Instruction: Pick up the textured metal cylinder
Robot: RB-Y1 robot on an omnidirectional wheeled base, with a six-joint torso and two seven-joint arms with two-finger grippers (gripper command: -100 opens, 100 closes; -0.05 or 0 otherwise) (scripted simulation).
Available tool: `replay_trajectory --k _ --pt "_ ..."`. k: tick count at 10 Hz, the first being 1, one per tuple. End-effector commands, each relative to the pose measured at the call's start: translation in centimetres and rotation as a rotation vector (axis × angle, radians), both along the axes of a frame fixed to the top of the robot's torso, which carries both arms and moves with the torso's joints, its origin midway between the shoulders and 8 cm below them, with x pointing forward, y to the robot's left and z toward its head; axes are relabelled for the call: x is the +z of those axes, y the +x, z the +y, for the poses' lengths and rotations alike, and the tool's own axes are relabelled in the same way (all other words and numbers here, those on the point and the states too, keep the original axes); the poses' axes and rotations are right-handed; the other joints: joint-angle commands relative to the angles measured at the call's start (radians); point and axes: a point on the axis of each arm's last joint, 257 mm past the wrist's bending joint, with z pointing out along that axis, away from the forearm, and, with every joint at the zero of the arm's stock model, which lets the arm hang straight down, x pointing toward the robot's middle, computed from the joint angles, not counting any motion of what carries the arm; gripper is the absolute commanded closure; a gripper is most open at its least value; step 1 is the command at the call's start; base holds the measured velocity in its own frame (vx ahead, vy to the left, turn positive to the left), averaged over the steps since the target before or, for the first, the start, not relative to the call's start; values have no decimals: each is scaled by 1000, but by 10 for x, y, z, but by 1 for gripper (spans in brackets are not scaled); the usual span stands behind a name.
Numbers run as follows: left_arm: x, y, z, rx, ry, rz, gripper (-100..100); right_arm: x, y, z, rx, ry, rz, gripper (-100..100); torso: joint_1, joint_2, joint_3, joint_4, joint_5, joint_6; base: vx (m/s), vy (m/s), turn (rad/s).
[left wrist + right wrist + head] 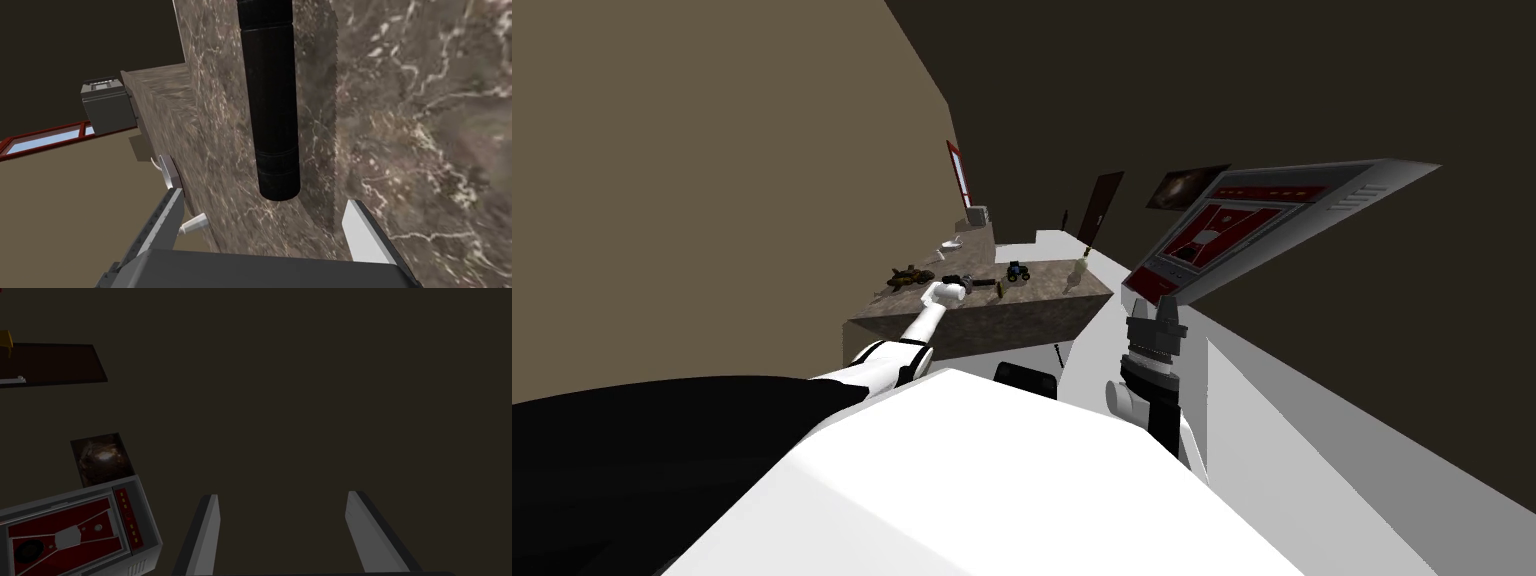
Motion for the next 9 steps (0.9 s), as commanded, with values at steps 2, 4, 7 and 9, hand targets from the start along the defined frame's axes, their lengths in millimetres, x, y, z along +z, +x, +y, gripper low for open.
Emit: replay_trajectory --k 2,4,7,9 --pt "-14 -4 8 35 -42 80 -100 0 0 0 0 0 0 0 0 0 0 0 0 0 61 8 -40" --pt "-23 -8 13 59 -72 136 -100 0 0 0 0 0 0 0 0 1 0 0 0 0 60 -1 -35" --pt "-35 -17 18 87 -105 210 -100 0 0 0 0 0 0 0 0 0 0 0 0 0 65 5 -32" --pt "-41 -22 21 107 -134 257 -100 0 0 0 0 0 0 0 1 0 0 0 0 0 70 7 -33"
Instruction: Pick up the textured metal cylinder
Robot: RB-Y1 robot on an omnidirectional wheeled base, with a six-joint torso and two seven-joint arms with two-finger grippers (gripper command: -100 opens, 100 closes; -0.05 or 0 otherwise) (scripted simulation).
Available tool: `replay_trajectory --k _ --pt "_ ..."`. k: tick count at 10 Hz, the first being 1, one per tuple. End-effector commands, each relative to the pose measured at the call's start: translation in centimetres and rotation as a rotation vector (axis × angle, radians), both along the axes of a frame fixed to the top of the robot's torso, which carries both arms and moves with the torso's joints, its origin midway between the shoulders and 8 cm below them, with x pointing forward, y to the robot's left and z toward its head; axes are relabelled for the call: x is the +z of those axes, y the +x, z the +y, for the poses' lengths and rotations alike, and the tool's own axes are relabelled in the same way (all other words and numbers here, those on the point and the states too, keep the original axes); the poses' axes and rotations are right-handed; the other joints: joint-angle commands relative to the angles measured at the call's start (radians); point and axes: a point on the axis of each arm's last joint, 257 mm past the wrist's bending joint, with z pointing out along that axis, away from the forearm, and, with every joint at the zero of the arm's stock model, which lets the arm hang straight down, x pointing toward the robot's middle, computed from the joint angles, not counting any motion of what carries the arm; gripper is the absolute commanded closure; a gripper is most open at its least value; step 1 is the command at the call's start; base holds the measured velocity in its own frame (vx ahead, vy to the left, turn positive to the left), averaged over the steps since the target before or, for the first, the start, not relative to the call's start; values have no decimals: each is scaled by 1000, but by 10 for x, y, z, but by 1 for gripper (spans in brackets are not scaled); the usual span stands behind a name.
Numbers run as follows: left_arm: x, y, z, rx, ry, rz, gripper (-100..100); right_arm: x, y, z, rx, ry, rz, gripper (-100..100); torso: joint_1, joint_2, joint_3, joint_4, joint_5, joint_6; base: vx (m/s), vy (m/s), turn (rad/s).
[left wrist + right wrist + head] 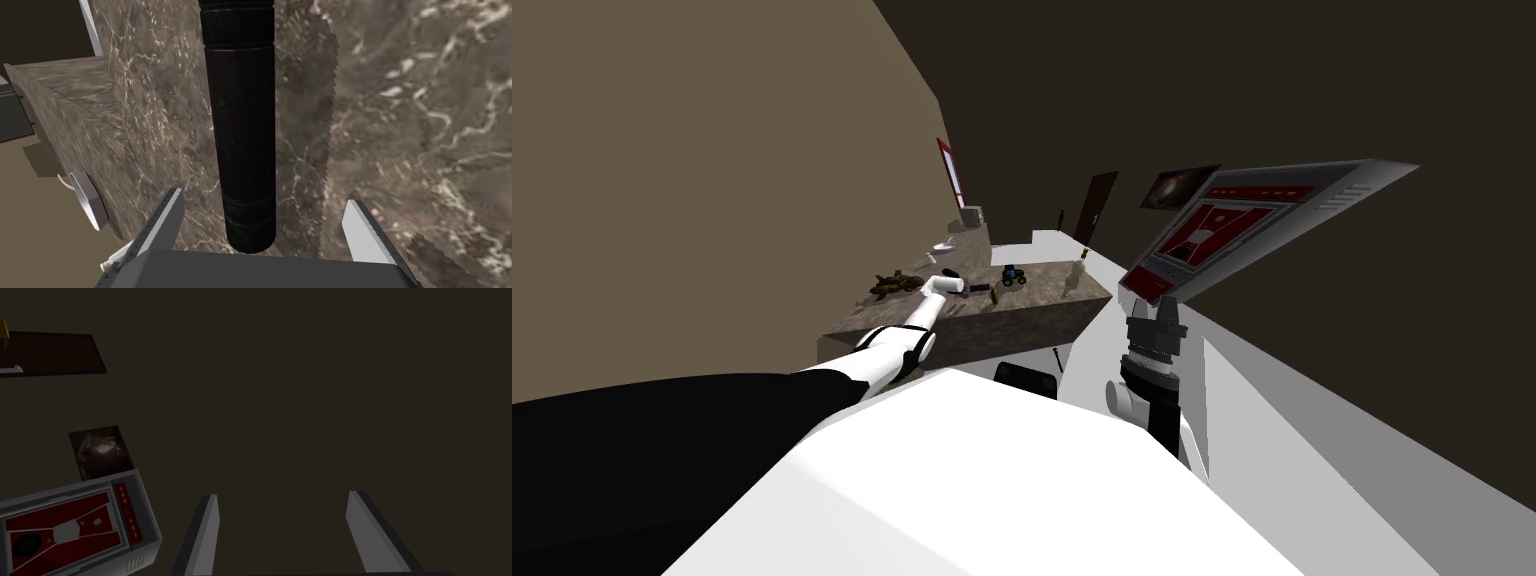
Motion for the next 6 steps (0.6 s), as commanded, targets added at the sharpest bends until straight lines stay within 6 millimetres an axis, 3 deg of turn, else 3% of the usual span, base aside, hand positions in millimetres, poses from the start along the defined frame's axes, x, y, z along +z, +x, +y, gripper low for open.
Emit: replay_trajectory --k 1,6 --pt "-5 -6 4 22 -32 51 -100 0 0 0 0 0 0 0 0 0 0 0 0 0 73 9 -46" --pt "-11 -22 9 73 -106 165 -100 0 0 0 0 0 0 0 0 1 0 0 0 0 70 12 -34"
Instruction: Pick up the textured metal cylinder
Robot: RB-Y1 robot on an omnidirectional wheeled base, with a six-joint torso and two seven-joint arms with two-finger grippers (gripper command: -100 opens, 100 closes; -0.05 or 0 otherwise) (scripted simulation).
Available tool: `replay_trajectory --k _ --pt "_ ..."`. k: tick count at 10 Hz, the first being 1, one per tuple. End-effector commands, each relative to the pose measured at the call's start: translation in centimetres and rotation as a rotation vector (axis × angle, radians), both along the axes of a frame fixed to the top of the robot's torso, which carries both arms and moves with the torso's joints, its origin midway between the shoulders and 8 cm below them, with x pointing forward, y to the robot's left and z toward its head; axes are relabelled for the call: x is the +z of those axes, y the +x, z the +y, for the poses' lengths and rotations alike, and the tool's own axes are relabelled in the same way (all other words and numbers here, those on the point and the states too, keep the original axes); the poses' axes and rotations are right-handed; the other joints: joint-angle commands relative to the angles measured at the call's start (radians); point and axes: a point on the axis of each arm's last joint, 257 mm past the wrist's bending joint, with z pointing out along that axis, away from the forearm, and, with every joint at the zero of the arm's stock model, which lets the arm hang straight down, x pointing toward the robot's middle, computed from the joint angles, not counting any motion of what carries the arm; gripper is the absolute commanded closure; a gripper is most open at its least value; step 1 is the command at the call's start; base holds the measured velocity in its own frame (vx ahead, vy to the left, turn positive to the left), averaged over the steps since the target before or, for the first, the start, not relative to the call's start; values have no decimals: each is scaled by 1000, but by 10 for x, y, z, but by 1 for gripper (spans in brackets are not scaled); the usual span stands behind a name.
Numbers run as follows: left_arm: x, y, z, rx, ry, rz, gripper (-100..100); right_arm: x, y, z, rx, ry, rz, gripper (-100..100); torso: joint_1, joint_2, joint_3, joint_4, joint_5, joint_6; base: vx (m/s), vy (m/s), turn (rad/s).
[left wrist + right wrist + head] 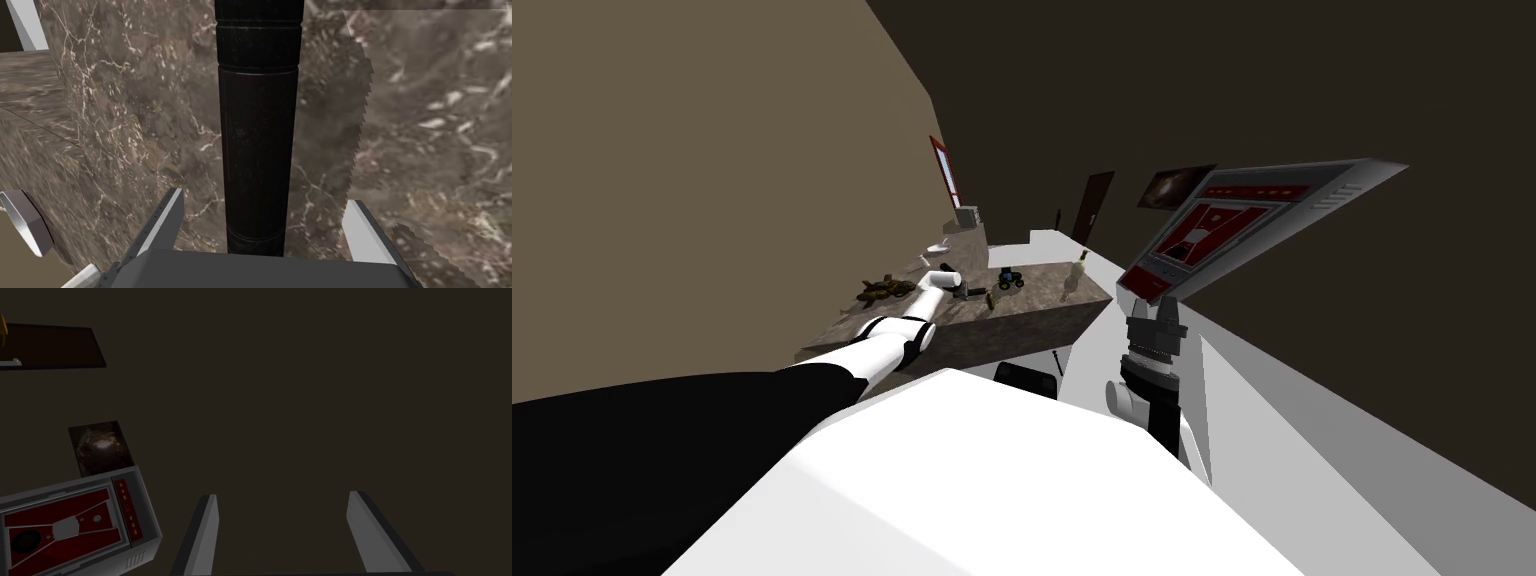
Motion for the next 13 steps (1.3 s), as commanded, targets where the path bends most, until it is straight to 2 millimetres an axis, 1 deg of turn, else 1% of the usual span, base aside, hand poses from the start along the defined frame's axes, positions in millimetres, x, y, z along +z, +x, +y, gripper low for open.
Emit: replay_trajectory --k 1,5,6,7,8,10,11,12,13 --pt "-2 -8 2 22 -33 49 -100 0 0 0 0 0 0 0 0 0 0 0 0 0 75 13 -48" --pt "-3 -24 5 61 -90 132 -100 0 0 0 0 0 0 0 0 0 0 0 0 0 62 9 -31" --pt "-2 -22 6 56 -83 120 -100 0 0 0 0 0 0 0 -1 1 0 0 0 0 19 0 -2" --pt "-2 -23 6 57 -85 124 0 0 0 0 0 0 0 0 -1 3 1 0 0 0 0 0 0" --pt "-13 -24 4 58 -85 123 -100 0 0 0 0 0 0 0 -1 4 2 1 0 0 23 17 -7" --pt "-24 -26 2 59 -85 122 -100 0 0 0 0 0 0 0 1 2 1 0 0 0 41 35 -9" --pt "-19 -25 3 59 -86 124 -100 0 0 0 0 0 0 0 2 2 1 0 1 0 16 14 -3" --pt "-20 -25 3 59 -85 123 100 0 0 0 0 0 0 0 0 3 1 0 0 0 0 0 0" --pt "-21 -26 3 59 -86 125 100 0 0 0 0 0 0 0 0 3 2 1 0 0 0 0 0"
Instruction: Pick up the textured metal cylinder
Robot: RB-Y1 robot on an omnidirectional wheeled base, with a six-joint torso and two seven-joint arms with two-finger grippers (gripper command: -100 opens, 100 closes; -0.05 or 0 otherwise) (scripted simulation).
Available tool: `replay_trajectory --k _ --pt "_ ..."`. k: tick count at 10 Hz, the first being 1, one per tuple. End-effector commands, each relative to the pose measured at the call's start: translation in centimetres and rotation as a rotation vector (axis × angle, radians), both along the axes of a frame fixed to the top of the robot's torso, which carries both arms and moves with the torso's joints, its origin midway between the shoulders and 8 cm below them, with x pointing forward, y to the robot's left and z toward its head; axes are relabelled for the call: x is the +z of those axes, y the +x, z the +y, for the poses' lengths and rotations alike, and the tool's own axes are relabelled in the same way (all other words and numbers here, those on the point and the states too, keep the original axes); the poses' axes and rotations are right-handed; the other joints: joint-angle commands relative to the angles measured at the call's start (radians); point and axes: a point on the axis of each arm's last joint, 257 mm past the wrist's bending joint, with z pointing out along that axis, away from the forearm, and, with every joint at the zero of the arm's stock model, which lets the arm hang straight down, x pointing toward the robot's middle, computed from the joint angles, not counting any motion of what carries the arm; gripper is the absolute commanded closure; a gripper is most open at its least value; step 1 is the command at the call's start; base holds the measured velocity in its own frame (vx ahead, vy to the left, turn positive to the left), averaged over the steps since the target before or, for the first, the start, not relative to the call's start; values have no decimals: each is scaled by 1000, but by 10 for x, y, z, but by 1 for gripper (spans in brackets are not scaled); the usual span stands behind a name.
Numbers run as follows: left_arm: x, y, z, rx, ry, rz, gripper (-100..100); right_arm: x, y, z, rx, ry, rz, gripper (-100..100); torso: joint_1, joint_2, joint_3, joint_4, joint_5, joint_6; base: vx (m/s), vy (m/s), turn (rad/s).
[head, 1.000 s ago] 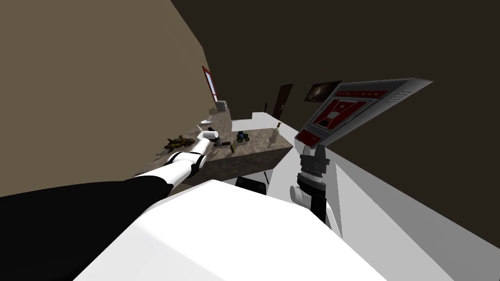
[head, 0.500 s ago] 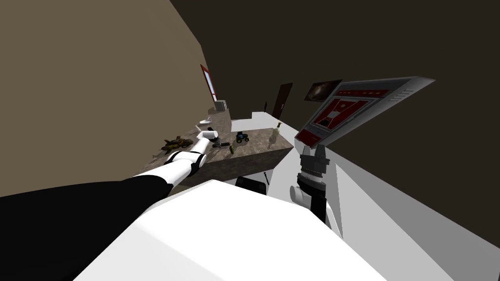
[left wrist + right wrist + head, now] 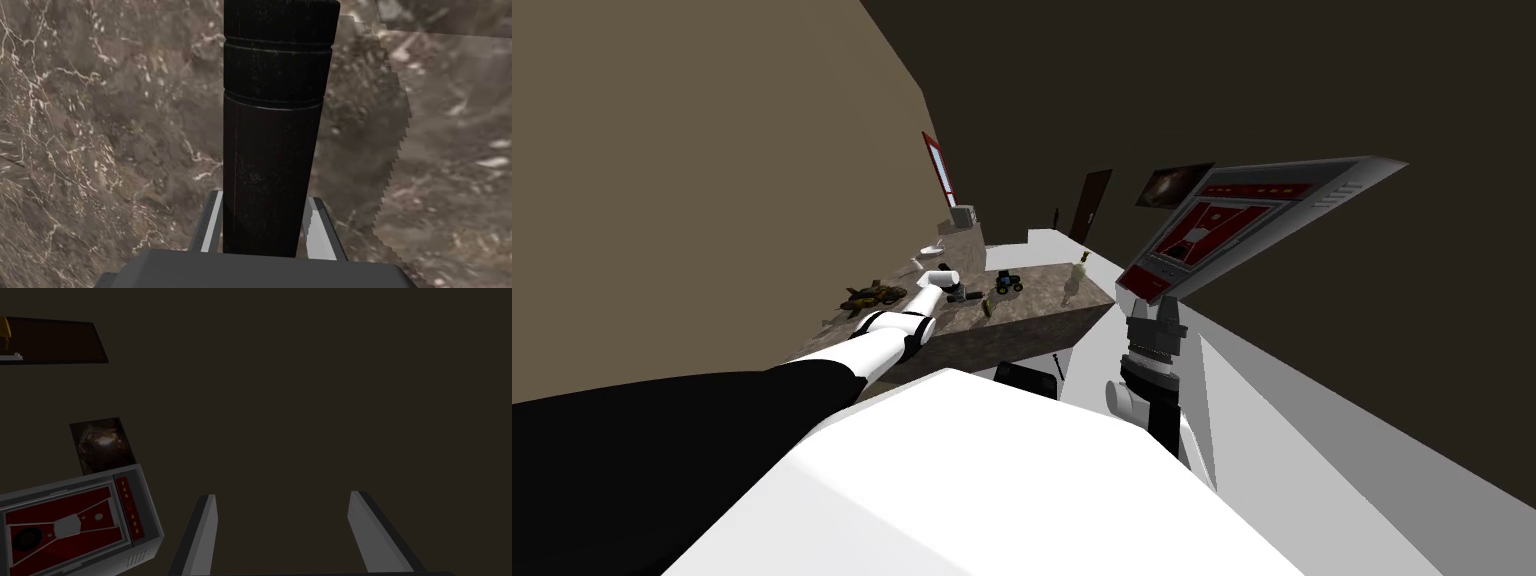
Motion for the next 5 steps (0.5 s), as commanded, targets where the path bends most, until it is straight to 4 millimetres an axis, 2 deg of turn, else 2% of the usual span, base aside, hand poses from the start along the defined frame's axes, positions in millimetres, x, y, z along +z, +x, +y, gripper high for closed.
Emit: replay_trajectory --k 1,3,4,5 --pt "0 0 0 0 0 0 100 0 0 0 0 0 0 0 0 0 0 0 0 0 0 0 0" --pt "0 0 0 0 0 0 100 0 0 0 0 0 0 0 0 0 0 0 0 0 0 0 0" --pt "0 0 0 -1 0 0 0 0 0 0 0 0 0 0 0 0 0 0 0 0 0 0 0" --pt "12 1 2 -2 1 0 100 0 0 0 0 0 0 0 -1 1 1 0 0 0 -31 -30 13"
